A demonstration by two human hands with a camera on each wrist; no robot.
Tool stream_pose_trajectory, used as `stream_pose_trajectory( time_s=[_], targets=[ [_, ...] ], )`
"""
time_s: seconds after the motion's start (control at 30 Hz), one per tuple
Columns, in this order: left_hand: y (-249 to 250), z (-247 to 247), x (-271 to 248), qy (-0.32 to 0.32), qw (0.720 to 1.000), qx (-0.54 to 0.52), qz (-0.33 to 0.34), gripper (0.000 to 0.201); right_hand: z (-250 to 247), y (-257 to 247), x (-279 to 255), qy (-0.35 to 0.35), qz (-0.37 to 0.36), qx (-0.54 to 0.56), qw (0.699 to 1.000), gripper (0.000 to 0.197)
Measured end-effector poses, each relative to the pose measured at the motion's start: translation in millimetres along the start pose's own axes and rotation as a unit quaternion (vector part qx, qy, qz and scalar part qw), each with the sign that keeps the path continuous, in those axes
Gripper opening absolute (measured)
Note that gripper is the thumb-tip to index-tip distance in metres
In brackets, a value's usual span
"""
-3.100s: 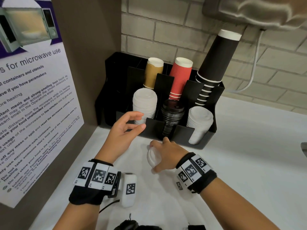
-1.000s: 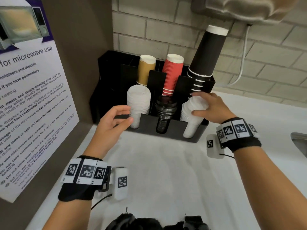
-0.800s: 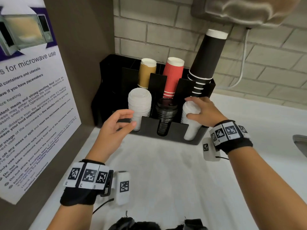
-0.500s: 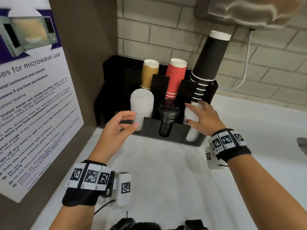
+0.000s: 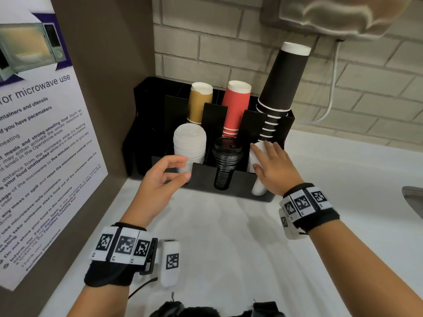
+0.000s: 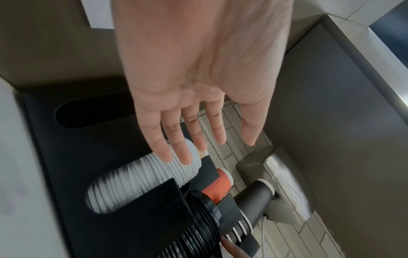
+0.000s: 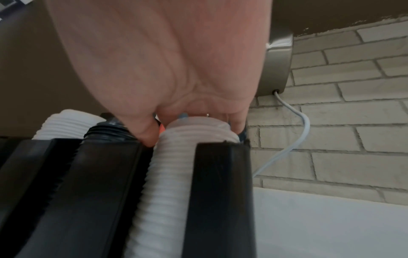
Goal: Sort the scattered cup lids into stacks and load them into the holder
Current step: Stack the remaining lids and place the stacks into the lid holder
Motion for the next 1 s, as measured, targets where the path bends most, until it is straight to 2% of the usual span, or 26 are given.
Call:
stream_pose_trajectory(
  time_s=[0.17,0.27,0.3,0.37,0.47,0.67,0.87,1.0],
  targets=[
    [-2,-1,2,-0.006,1.0,-0.005,0.004,0.027,-8,-7,-1,-0.015,0.02,0.023,0.999,0.062],
    [-3,0,2,-0.006,1.0,-0.006,0.006,0.026,-27,-29,9,0.052,-0.045,0.107,0.992,0.069],
    [-2,0,2,-0.007,1.0,-0.005,0.007,0.027,-30,-38,15,0.055,-0.076,0.127,0.988,0.071],
    [-1,2,1,-0.011,1.0,-0.004,0.01,0.026,-30,-56,28,0.012,-0.104,0.138,0.985,0.077],
    [0,2,0,-0.013,1.0,-0.009,0.009,0.027,-24,-70,46,-0.079,-0.09,0.091,0.989,0.087],
    [1,1,-1,-0.012,1.0,-0.021,0.016,0.028,-8,-77,44,-0.141,-0.084,0.032,0.986,0.098],
    [-1,3,-2,-0.016,1.0,-0.017,0.013,0.027,4,-86,36,-0.044,-0.087,-0.05,0.994,0.075],
    [-1,0,-2,-0.007,1.0,-0.022,0.013,0.028,11,-90,30,0.01,-0.087,-0.064,0.994,0.065]
  ],
)
Point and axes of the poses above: each hand's wrist, its own x-axis towards the middle knuckle, its own z-axis out of the palm, y = z × x, the point moved 3 cm from there along x, towards the middle knuckle, and after that the axes turned 6 degrees about x, right-handed, at the moved point
